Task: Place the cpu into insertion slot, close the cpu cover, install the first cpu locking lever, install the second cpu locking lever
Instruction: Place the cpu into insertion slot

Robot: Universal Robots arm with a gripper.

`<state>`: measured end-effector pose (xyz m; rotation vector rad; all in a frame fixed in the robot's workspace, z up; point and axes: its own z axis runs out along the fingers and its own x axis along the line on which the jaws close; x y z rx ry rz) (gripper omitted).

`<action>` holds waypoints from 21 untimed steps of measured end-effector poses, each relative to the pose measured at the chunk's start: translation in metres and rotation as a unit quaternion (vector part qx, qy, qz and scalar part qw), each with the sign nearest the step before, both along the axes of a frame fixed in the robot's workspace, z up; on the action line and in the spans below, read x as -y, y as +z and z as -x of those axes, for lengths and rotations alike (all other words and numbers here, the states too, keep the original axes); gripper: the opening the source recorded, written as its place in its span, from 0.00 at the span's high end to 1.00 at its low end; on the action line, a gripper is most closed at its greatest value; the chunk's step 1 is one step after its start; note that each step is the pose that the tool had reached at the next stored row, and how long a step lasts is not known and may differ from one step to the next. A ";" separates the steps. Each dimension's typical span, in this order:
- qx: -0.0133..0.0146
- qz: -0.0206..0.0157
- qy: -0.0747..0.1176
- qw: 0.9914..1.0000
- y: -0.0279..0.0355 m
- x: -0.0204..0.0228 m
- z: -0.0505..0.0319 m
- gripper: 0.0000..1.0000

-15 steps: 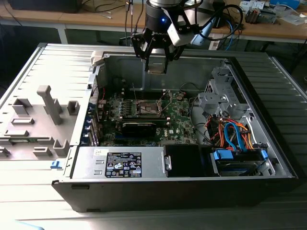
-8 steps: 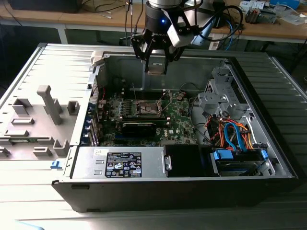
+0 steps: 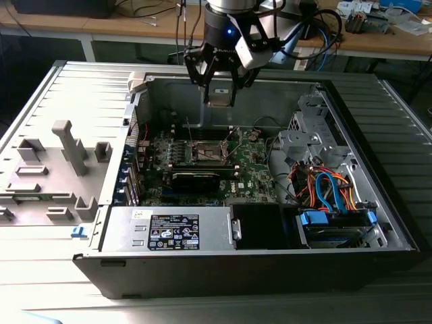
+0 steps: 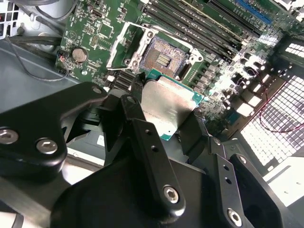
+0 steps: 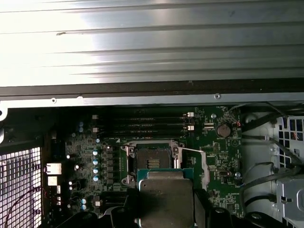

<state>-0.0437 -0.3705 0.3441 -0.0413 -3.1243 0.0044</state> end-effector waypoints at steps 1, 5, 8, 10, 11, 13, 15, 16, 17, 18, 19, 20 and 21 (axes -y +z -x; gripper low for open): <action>0.000 0.000 0.000 1.000 -0.0002 0.0005 0.0000 0.45; 0.000 0.000 0.000 1.000 -0.0005 0.0018 0.0000 0.45; 0.000 -0.001 0.000 1.000 -0.0009 0.0040 0.0002 0.45; 0.000 -0.002 0.000 1.000 -0.0009 0.0063 0.0005 0.45; 0.000 -0.004 0.000 1.000 -0.0010 0.0078 0.0007 0.45; 0.000 -0.005 0.000 1.000 -0.0011 0.0098 0.0009 0.45; 0.000 -0.005 0.000 1.000 -0.0014 0.0117 0.0010 0.45; 0.000 -0.005 0.000 1.000 -0.0016 0.0123 0.0010 0.45; 0.000 -0.005 0.000 1.000 -0.0020 0.0132 0.0010 0.45; 0.000 -0.005 0.000 1.000 -0.0023 0.0140 0.0010 0.45; 0.000 -0.005 0.000 1.000 -0.0025 0.0147 0.0011 0.45; 0.000 -0.006 0.000 1.000 -0.0029 0.0161 0.0011 0.45; 0.000 -0.006 0.000 1.000 -0.0031 0.0172 0.0011 0.45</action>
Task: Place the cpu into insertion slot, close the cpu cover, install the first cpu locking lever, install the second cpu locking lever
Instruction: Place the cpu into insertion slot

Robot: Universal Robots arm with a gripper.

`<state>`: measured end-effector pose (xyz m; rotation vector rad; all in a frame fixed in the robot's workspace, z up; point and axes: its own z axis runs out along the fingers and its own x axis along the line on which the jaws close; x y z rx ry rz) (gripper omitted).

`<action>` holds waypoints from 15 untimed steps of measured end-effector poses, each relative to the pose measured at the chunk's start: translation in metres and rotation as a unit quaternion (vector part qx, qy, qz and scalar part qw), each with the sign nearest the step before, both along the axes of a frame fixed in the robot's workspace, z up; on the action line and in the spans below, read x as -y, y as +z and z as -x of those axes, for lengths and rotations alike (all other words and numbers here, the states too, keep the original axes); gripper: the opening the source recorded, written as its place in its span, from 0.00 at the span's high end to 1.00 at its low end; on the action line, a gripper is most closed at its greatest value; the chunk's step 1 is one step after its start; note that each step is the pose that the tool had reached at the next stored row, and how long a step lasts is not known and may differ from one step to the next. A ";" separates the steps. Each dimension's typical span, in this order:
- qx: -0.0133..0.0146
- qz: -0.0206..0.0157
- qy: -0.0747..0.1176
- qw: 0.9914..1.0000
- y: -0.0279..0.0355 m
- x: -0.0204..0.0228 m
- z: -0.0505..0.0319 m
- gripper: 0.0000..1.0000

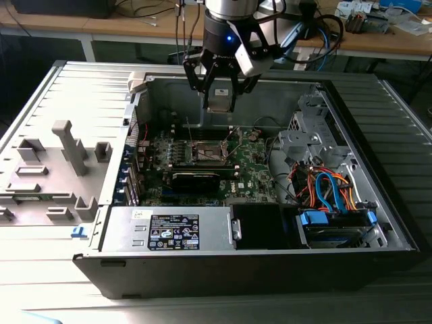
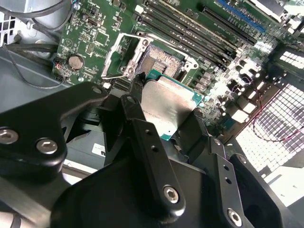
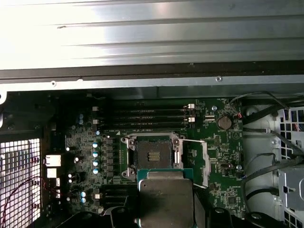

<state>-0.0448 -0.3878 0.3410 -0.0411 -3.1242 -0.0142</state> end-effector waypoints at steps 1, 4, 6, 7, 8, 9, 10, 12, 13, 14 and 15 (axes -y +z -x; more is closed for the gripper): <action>0.000 0.000 0.000 1.000 -0.0002 0.0012 0.0001 0.45; 0.000 -0.002 0.000 1.000 -0.0006 0.0051 0.0004 0.45; 0.000 -0.003 0.000 1.000 -0.0007 0.0078 0.0007 0.45; 0.000 -0.003 0.000 1.000 -0.0008 0.0089 0.0008 0.45; 0.000 -0.003 0.000 1.000 -0.0010 0.0105 0.0009 0.45; 0.000 -0.004 0.000 1.000 -0.0011 0.0115 0.0010 0.45; 0.000 -0.004 0.000 1.000 -0.0013 0.0128 0.0011 0.45; 0.000 -0.004 0.000 1.000 -0.0019 0.0146 0.0012 0.45; 0.000 -0.004 0.000 1.000 -0.0023 0.0153 0.0013 0.45; 0.000 -0.004 0.000 1.000 -0.0029 0.0165 0.0013 0.45; 0.000 -0.004 0.000 1.000 -0.0038 0.0174 0.0013 0.45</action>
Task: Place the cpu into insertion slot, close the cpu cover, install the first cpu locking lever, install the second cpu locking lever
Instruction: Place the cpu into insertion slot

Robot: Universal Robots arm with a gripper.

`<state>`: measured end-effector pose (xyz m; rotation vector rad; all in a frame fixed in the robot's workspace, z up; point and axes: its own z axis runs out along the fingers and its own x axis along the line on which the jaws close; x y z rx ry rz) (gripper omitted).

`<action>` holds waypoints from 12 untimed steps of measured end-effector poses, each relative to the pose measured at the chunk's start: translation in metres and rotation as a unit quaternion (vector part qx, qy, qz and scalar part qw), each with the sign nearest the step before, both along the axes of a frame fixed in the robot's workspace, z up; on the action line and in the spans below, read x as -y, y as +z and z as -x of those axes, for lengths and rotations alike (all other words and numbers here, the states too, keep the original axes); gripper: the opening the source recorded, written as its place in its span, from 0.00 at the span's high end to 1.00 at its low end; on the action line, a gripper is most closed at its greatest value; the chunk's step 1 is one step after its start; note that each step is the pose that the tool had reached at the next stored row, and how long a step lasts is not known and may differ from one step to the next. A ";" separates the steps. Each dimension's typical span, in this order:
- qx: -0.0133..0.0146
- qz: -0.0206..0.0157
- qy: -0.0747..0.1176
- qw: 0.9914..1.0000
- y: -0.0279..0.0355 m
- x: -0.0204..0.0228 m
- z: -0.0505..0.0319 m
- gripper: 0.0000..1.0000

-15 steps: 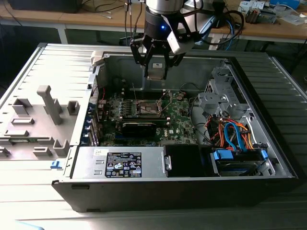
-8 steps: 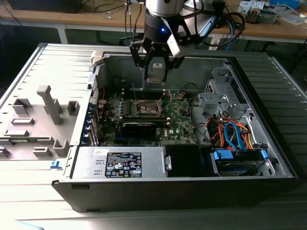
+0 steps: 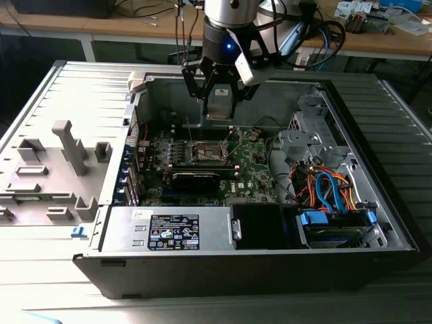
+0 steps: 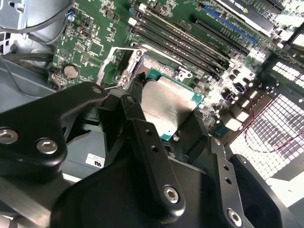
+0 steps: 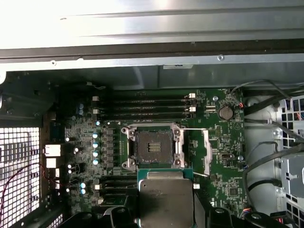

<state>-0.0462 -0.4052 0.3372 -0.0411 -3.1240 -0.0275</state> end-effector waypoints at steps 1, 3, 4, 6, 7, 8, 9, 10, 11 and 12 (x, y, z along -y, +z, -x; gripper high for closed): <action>0.000 0.000 0.000 1.000 -0.0010 0.0010 0.0000 0.45; 0.000 0.000 0.000 1.000 -0.0025 0.0018 0.0000 0.45; 0.000 0.000 0.000 1.000 -0.0029 0.0021 0.0000 0.45; 0.000 0.000 0.000 1.000 -0.0039 0.0026 0.0000 0.45; 0.000 0.000 0.000 1.000 -0.0042 0.0027 0.0000 0.45; 0.000 0.000 0.000 1.000 -0.0047 0.0028 0.0000 0.45; 0.000 0.000 0.000 1.000 -0.0048 0.0028 0.0000 0.45; 0.000 0.000 0.000 1.000 -0.0048 0.0028 0.0000 0.45; 0.000 0.000 0.000 1.000 -0.0049 0.0028 0.0000 0.45; 0.000 0.000 0.000 1.000 -0.0050 0.0028 0.0000 0.45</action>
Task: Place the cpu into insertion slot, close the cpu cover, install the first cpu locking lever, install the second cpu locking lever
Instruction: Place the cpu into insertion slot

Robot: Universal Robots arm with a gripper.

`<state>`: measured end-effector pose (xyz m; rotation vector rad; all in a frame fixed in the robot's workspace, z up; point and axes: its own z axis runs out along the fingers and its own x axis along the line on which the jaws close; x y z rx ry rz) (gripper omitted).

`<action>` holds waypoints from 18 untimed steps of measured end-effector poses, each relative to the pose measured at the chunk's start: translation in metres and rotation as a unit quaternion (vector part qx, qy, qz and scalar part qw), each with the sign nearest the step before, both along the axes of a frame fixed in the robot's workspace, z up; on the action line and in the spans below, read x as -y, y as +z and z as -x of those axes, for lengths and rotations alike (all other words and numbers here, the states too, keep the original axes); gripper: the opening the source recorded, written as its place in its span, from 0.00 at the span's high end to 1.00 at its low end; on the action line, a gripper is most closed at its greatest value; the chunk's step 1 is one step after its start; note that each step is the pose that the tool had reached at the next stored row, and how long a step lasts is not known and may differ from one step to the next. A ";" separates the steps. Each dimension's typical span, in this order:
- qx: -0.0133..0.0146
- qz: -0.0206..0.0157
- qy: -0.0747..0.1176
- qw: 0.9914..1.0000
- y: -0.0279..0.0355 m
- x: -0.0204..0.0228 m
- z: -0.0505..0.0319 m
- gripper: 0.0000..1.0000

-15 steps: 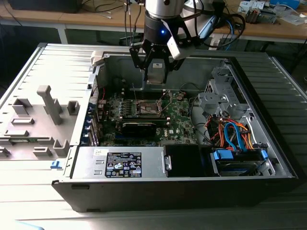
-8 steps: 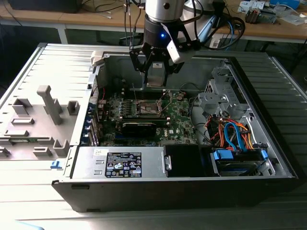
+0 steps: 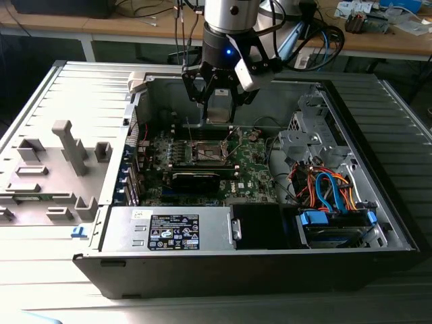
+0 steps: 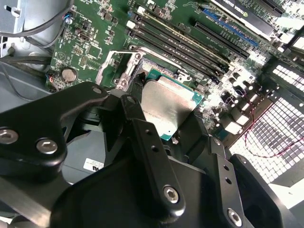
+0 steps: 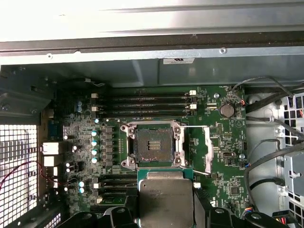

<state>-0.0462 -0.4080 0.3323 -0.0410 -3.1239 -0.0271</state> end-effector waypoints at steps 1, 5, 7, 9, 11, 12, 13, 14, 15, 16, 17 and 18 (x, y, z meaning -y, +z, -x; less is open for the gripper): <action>0.000 0.000 0.000 1.000 -0.0001 0.0000 0.0000 0.45; 0.000 0.000 -0.004 1.000 -0.0002 0.0000 0.0000 0.45; 0.000 0.000 -0.009 1.000 -0.0002 0.0000 0.0000 0.45; 0.000 0.000 -0.015 1.000 -0.0003 0.0000 0.0000 0.45; 0.000 0.000 -0.017 1.000 -0.0004 0.0000 0.0000 0.45; 0.000 0.000 -0.018 1.000 -0.0004 0.0000 0.0000 0.45; 0.000 0.000 -0.019 1.000 -0.0004 0.0000 0.0000 0.45; 0.000 0.000 -0.020 1.000 -0.0005 0.0000 0.0000 0.45; 0.000 0.000 -0.021 1.000 -0.0005 0.0000 0.0000 0.45; 0.000 0.000 -0.021 1.000 -0.0005 0.0000 0.0000 0.45; 0.000 0.000 -0.022 1.000 -0.0006 0.0000 0.0000 0.45; 0.000 0.000 -0.022 1.000 -0.0006 0.0000 0.0000 0.45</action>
